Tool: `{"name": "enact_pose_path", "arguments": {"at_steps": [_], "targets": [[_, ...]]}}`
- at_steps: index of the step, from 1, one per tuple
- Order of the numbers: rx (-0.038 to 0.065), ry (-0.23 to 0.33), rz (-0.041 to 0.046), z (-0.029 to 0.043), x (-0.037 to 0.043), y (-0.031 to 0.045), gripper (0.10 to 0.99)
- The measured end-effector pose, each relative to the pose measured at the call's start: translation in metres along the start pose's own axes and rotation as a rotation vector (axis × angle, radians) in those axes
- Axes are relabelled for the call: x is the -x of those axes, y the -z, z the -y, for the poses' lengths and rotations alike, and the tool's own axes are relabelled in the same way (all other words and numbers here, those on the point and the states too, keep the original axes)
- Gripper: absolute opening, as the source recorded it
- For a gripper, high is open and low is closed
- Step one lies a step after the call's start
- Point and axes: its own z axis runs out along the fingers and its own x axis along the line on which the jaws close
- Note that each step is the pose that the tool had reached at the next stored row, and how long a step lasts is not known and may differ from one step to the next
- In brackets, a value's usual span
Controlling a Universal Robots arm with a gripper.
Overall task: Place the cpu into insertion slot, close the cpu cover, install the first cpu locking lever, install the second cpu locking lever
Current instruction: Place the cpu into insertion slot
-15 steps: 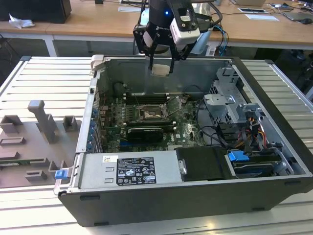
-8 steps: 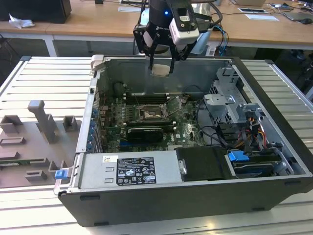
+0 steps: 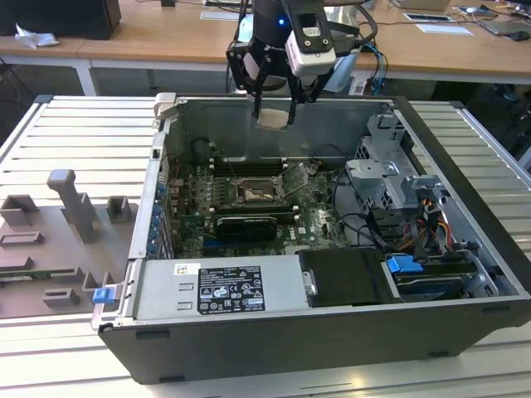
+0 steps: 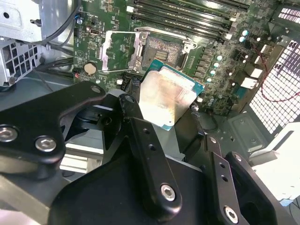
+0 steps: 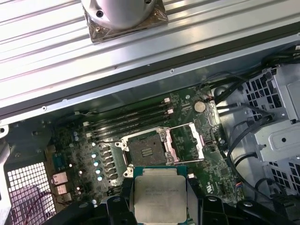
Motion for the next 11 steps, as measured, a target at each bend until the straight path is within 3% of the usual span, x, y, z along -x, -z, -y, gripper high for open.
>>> {"name": "enact_pose_path", "arguments": {"at_steps": [6, 11], "targets": [[0.0, -0.019, 0.0017, 0.0, 0.0, -0.0002, 0.537], [0.001, -0.075, 0.0068, 0.0001, 0.0, -0.0007, 0.537]]}}
